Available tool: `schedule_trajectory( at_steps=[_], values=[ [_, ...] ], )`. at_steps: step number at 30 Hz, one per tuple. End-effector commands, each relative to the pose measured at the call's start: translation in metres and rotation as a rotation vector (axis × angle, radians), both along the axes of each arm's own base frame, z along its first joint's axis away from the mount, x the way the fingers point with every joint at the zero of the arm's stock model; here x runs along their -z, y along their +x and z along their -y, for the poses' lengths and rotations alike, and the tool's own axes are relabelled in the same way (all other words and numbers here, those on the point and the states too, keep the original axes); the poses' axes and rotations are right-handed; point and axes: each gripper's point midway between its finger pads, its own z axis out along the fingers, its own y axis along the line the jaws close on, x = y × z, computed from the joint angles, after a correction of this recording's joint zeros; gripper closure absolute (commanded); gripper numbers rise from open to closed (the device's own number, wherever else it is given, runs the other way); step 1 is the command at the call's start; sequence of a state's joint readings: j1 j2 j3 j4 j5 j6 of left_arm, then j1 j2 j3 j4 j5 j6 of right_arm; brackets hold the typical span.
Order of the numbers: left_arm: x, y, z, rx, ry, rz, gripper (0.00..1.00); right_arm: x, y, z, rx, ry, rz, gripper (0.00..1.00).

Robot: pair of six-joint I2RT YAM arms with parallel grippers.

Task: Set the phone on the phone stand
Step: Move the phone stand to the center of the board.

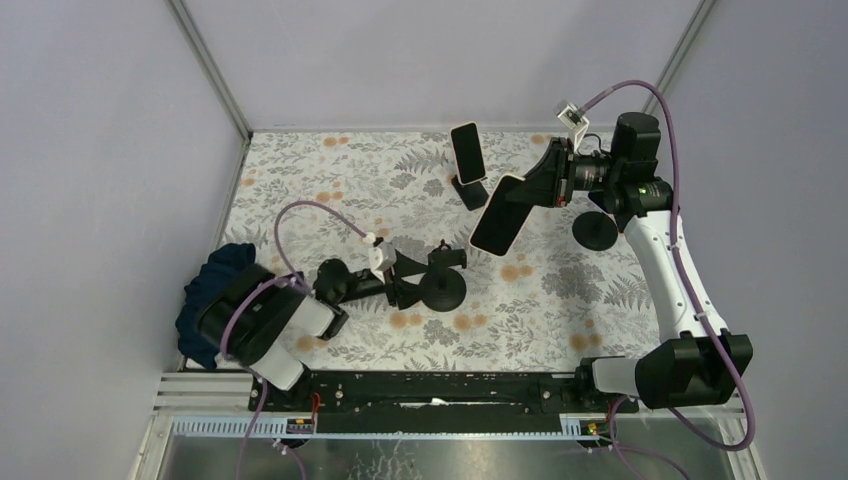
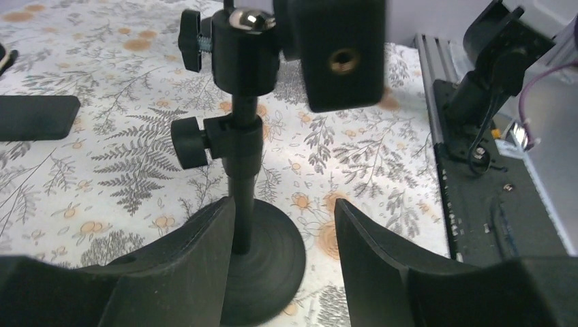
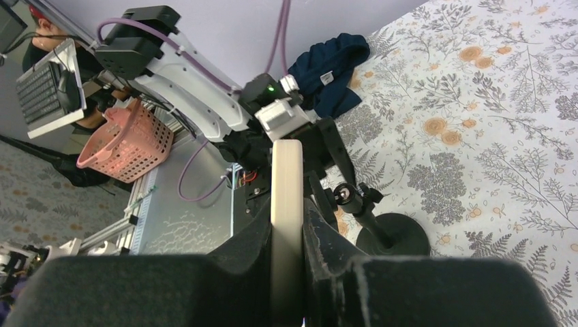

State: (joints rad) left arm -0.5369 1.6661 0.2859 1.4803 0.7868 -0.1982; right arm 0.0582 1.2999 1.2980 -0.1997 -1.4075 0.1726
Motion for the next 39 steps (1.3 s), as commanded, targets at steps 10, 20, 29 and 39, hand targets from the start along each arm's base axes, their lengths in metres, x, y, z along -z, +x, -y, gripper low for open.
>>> schedule_trajectory(
  at_steps=[10,20,29,39],
  values=[
    [-0.06,-0.071,-0.024,-0.173,-0.033,-0.2,0.38,-0.019,-0.033,-0.045,-0.212,-0.041,0.255,0.98],
    [-0.131,-0.033,-0.052,-0.503,-0.117,-0.471,0.36,-0.019,-0.042,-0.055,-0.284,-0.082,0.492,1.0],
    [-0.124,-0.036,-0.04,-0.727,0.027,-0.619,0.42,-0.012,-0.039,-0.051,-0.223,-0.137,0.443,1.0],
    [-0.1,-0.036,-0.017,-0.97,0.229,-0.548,0.41,-0.01,-0.039,-0.053,-0.221,-0.122,0.397,1.0]
  ],
)
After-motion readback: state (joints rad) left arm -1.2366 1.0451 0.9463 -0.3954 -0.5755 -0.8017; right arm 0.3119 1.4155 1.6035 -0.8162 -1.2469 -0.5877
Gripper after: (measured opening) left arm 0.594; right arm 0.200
